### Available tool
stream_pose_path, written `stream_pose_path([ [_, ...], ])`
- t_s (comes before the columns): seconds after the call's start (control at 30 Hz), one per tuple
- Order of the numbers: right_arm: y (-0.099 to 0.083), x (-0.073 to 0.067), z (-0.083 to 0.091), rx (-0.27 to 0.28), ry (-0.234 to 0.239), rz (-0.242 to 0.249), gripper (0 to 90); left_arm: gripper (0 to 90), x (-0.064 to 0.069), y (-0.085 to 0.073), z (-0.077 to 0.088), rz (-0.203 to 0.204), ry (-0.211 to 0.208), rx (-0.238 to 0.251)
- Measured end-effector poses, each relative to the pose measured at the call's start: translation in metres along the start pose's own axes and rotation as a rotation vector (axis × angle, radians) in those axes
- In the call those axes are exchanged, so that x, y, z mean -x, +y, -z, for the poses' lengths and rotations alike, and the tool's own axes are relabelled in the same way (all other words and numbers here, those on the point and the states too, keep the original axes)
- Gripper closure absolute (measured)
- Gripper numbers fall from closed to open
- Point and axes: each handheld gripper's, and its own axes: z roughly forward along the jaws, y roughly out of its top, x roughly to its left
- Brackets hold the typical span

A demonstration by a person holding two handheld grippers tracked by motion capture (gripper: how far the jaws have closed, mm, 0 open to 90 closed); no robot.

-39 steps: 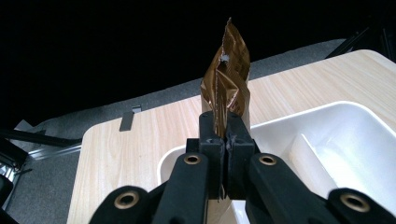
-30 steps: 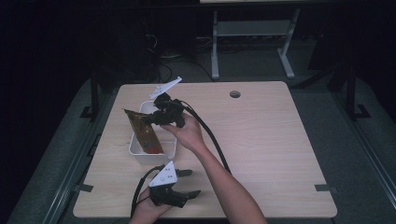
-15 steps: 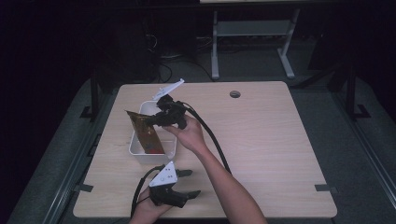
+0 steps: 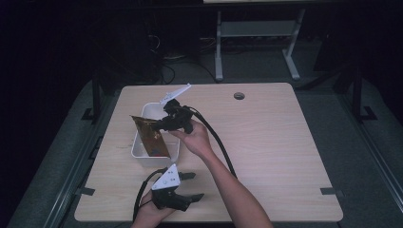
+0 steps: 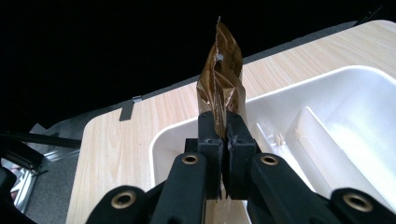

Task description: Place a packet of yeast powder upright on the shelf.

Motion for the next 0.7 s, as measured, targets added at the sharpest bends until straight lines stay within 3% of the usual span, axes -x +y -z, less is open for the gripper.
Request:
stream_pose_path([
  [0.7, -0.012, 0.009, 0.008, 0.021, 0.004, -0.044, 84.5, 26.7, 0.000, 0.000, -0.001, 0.001, 0.004, -0.007],
])
